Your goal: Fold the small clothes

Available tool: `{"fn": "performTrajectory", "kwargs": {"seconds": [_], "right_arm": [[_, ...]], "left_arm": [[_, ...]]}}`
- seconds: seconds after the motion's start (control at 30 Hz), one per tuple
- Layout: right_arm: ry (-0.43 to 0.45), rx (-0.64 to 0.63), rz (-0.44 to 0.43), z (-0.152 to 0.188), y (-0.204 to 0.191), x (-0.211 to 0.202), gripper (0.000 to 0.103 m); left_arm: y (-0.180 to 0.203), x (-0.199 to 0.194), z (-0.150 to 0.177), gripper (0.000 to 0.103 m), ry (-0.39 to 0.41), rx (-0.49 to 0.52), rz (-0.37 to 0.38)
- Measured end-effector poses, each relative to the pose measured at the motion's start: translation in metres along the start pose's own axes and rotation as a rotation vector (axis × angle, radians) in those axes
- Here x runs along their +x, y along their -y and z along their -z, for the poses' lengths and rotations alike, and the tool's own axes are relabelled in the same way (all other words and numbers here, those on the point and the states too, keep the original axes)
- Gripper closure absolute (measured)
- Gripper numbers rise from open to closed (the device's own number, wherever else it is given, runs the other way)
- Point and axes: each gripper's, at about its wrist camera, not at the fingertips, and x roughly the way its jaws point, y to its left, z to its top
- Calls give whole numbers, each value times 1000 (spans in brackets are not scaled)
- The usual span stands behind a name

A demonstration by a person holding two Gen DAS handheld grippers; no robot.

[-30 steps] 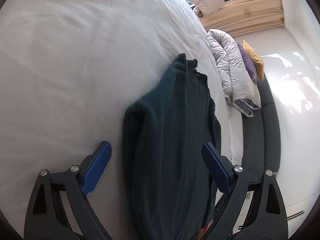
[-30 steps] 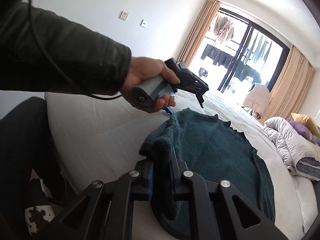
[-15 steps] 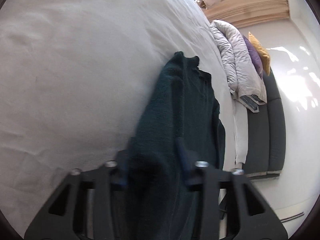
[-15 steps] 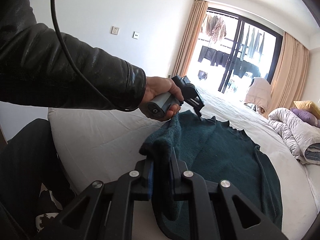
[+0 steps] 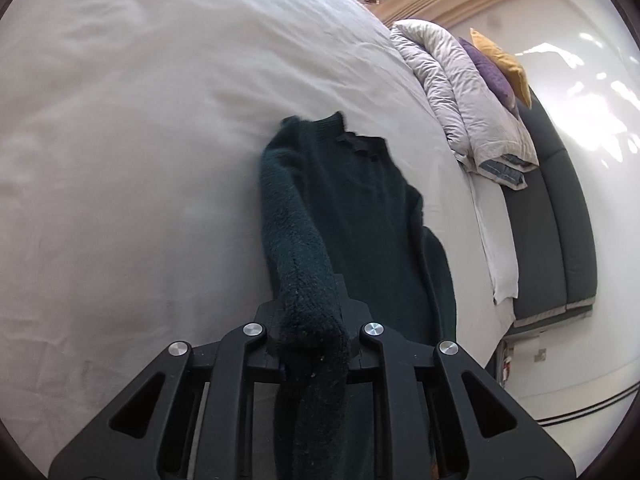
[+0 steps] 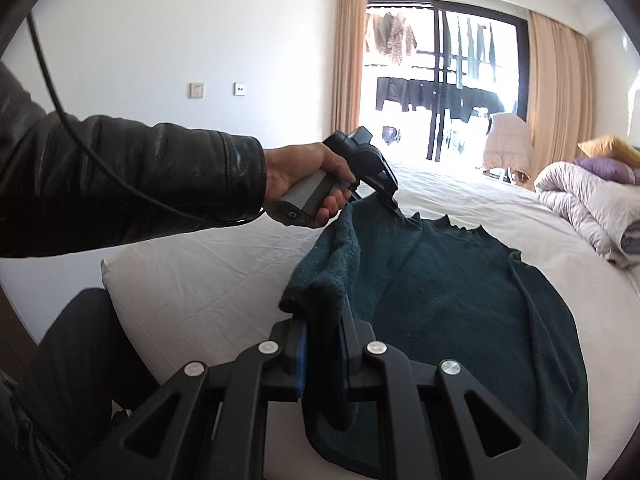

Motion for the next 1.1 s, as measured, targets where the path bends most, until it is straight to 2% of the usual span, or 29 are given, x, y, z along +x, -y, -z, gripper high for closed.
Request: {"fn": "performTrajectory", "kwargs": {"seconds": [0.17, 0.3, 0.5, 0.6, 0.73, 0.87, 1.1], "right_arm": [[21, 166, 1, 6, 41, -18, 90], [38, 315, 11, 17, 80, -31, 90], [49, 570, 39, 49, 143, -53, 90], [58, 765, 19, 75, 176, -61, 90], [70, 1048, -11, 121, 219, -68, 90], [71, 1275, -44, 160, 248, -67, 90], [97, 1509, -48, 204, 268, -70, 89]], "left_arm": [[70, 5, -6, 89, 19, 118, -18], [140, 28, -4, 89, 14, 212, -22], [243, 87, 13, 89, -41, 357, -41], [285, 128, 25, 89, -90, 406, -63], [316, 179, 38, 89, -143, 439, -103], [325, 215, 49, 89, -179, 434, -141], [333, 253, 60, 86, -203, 445, -178]]}}
